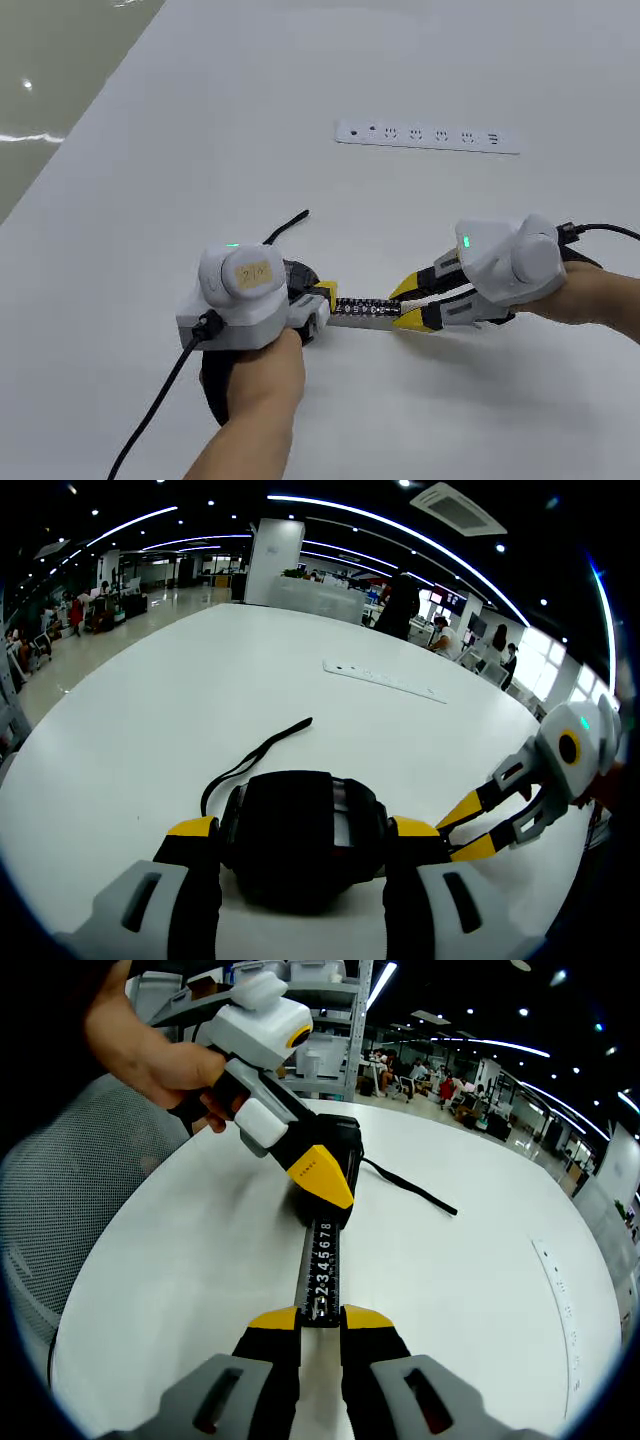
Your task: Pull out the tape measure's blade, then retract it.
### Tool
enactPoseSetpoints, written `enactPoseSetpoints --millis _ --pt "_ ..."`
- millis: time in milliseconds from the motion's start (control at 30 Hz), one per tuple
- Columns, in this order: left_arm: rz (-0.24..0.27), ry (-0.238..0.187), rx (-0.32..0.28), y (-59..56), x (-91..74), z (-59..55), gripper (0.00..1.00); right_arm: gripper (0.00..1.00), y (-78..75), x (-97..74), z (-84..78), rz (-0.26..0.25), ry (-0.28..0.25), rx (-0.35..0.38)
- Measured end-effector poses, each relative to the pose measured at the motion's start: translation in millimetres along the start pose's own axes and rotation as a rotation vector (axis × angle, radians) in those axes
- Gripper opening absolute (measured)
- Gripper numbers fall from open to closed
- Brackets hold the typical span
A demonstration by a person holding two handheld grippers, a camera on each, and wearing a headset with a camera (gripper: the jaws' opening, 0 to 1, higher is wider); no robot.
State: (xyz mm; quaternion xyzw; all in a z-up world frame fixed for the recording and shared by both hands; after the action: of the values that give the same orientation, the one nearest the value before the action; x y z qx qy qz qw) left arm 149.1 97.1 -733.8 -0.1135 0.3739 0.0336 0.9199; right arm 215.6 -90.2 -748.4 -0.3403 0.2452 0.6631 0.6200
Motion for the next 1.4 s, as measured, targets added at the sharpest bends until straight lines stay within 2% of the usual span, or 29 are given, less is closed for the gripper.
enactPoseSetpoints --millis 1400 --pt "-0.006 0.0 -0.013 0.5 0.8 -0.1 0.62 0.13 -3.6 18.4 17.1 0.0 -0.019 -0.009"
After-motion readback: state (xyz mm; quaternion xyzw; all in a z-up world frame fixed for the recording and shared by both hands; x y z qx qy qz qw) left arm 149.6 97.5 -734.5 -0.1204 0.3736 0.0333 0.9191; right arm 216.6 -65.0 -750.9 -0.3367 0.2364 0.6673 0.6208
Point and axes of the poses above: the centre of the closed fingertips' face, and the gripper's own axes: x roughly forward along the fingers, y roughly to its left, z roughly out of its top, the point moved 8 cm from there along -x, roughly backward along the fingers, and after that the axes turned 6 degrees about y, right-handed, at the moved point
